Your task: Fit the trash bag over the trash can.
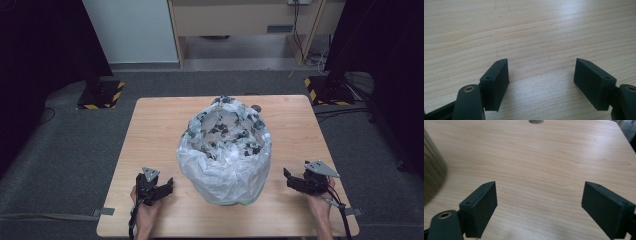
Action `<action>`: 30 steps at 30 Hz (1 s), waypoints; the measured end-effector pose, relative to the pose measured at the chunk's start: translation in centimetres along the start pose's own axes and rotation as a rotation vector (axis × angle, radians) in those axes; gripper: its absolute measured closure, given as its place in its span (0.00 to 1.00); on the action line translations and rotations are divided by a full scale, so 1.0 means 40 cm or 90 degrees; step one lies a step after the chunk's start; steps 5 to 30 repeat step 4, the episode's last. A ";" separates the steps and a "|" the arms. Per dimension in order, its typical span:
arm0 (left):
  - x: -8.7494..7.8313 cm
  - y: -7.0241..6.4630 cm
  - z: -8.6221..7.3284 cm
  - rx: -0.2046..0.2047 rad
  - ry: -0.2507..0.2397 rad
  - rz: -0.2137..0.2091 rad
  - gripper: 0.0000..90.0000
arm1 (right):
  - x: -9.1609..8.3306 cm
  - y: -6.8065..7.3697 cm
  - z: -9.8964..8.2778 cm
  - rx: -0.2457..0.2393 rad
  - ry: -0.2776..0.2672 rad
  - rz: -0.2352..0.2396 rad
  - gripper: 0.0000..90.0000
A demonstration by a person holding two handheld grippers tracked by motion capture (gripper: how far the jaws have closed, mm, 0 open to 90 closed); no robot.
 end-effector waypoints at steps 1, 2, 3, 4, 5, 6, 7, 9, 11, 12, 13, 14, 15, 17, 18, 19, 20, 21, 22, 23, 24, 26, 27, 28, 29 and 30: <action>0.000 0.000 0.000 0.001 0.000 0.000 0.29 | -0.003 -0.002 -0.002 0.001 0.002 -0.001 0.13; 0.000 0.000 -0.001 0.001 0.001 0.000 0.29 | -0.006 -0.006 -0.004 -0.002 0.000 -0.001 0.13; 0.000 0.000 -0.001 0.000 0.001 0.000 0.28 | -0.008 -0.007 -0.007 0.002 0.003 0.000 0.13; 0.000 0.000 -0.001 -0.001 0.001 0.000 0.27 | -0.009 -0.010 -0.010 0.004 0.005 0.000 0.13; 0.000 0.000 -0.001 -0.001 0.001 0.000 0.27 | -0.009 -0.010 -0.010 0.004 0.005 0.000 0.13; 0.000 0.000 -0.001 -0.001 0.001 0.000 0.27 | -0.009 -0.010 -0.010 0.004 0.005 0.000 0.13; 0.000 0.000 -0.001 -0.001 0.001 0.000 0.27 | -0.009 -0.010 -0.010 0.004 0.005 0.000 0.13; 0.000 0.000 -0.001 -0.001 0.001 0.000 0.27 | -0.009 -0.010 -0.010 0.004 0.005 0.000 0.13; 0.000 0.000 -0.001 -0.001 0.001 0.000 0.27 | -0.009 -0.010 -0.010 0.004 0.005 0.000 0.13; 0.000 0.000 -0.001 -0.001 0.001 0.000 0.27 | -0.009 -0.010 -0.010 0.004 0.005 0.000 0.13; 0.000 0.000 -0.001 -0.001 0.001 0.000 0.27 | -0.009 -0.010 -0.010 0.004 0.005 0.000 0.13; 0.000 0.000 -0.001 -0.001 0.001 0.000 0.27 | -0.009 -0.010 -0.010 0.004 0.005 0.000 0.13; 0.000 0.000 -0.001 -0.001 0.001 0.000 0.27 | -0.009 -0.010 -0.010 0.004 0.005 0.000 0.13; 0.000 0.000 -0.001 -0.001 0.001 0.000 0.27 | -0.009 -0.010 -0.010 0.004 0.005 0.000 0.13; 0.000 0.000 -0.001 -0.001 0.001 0.000 0.27 | -0.009 -0.010 -0.010 0.004 0.005 0.000 0.13; 0.000 0.000 -0.001 -0.001 0.001 0.000 0.27 | -0.009 -0.010 -0.010 0.004 0.005 0.000 0.13; 0.000 0.000 -0.001 -0.001 0.001 0.000 0.27 | -0.009 -0.010 -0.010 0.004 0.005 0.000 0.13; 0.000 0.000 -0.001 -0.001 0.001 0.000 0.27 | -0.009 -0.010 -0.010 0.004 0.005 0.000 0.13; 0.000 0.000 -0.001 -0.001 0.001 0.000 0.27 | -0.009 -0.010 -0.010 0.004 0.005 0.000 0.13; 0.000 0.000 -0.001 -0.001 0.001 0.000 0.27 | -0.009 -0.010 -0.010 0.004 0.005 0.000 0.13; 0.000 0.000 -0.001 -0.001 0.001 0.000 0.27 | -0.009 -0.010 -0.010 0.004 0.005 0.000 0.13; 0.000 0.000 -0.001 -0.001 0.001 0.000 0.27 | -0.009 -0.010 -0.010 0.004 0.005 0.000 0.13; 0.000 0.000 -0.001 -0.001 0.001 0.000 0.27 | -0.009 -0.010 -0.010 0.004 0.005 0.000 0.13; 0.000 0.000 -0.001 -0.001 0.001 0.000 0.27 | -0.009 -0.010 -0.010 0.004 0.005 0.000 0.13; 0.000 0.000 -0.001 -0.001 0.001 0.000 0.27 | -0.009 -0.010 -0.010 0.004 0.005 0.000 0.13; 0.000 0.000 -0.001 -0.001 0.001 0.000 0.27 | -0.009 -0.010 -0.010 0.004 0.005 0.000 0.13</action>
Point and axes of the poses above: each handheld gripper's, and its own axes: x roughly forward along the jaws, z roughly out of its top, y roughly to its left, the point moved 7 cm from there along x, roughly forward along the jaws, and after that the axes turned 10 degrees about z, right-handed, at the moved point
